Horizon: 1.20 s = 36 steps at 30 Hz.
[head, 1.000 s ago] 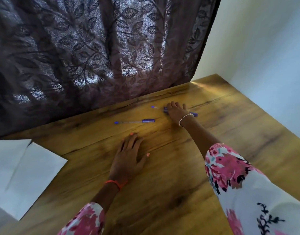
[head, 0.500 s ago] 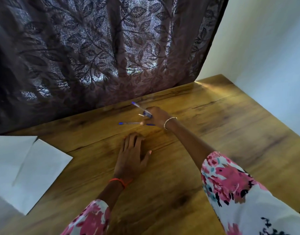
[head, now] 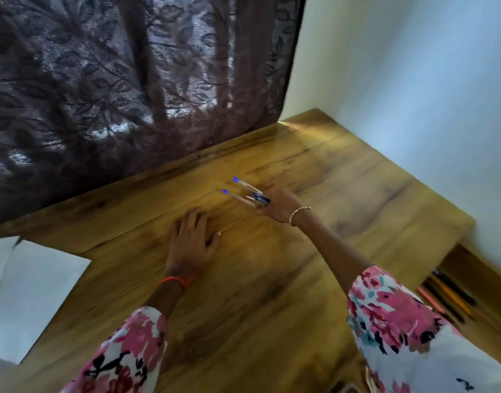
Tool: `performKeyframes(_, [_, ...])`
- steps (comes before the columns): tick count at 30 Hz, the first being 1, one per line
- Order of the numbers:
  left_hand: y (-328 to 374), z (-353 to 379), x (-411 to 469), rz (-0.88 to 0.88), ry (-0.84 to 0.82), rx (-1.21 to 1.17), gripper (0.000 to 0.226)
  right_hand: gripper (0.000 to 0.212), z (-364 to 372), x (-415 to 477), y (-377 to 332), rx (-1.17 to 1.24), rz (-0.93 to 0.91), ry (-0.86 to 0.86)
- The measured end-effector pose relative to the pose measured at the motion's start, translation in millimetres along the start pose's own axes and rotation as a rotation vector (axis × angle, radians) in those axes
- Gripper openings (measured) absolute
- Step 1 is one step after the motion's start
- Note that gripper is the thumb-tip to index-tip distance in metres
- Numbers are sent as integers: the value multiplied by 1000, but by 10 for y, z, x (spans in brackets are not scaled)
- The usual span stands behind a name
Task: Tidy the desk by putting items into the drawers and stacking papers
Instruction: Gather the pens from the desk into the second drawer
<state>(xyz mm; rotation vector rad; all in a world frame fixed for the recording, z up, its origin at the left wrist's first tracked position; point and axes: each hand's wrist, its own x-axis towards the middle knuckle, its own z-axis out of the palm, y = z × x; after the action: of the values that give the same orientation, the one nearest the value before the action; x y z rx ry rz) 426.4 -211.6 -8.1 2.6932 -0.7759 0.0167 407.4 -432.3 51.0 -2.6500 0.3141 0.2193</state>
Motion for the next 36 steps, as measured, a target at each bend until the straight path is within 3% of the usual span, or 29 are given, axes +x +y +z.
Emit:
performKeyframes(5, [57, 16, -30, -42, -62, -81, 52, 30, -300, -1094, 577, 148, 143, 149])
performKeyframes(9, [505, 122, -127, -133, -34, -89, 48, 28, -389, -2050, 1033, 170, 346, 264])
performKeyframes(11, [927, 208, -283, -2, -82, -111, 47, 32, -388, -2504, 1312, 162, 463, 318])
performKeyframes(16, [2087, 402, -1008, 547, -160, -267, 52, 32, -259, -3567, 1929, 136, 697, 371])
performKeyframes(20, [2557, 531, -1623, 901, -222, -262, 49, 26, -11, -4140, 2221, 124, 850, 342])
performKeyframes(22, [2623, 605, -1805, 983, -276, -185, 47, 25, 103, -4316, 2335, 115, 908, 322])
performKeyframes(28, [2604, 708, -1500, 932, -245, 11, 56, 26, 391, -4490, 2601, 34, 997, 262])
performKeyframes(36, [2722, 865, -986, 838, -377, 42, 67, 27, 559, -4387, 2859, -90, 1025, 139])
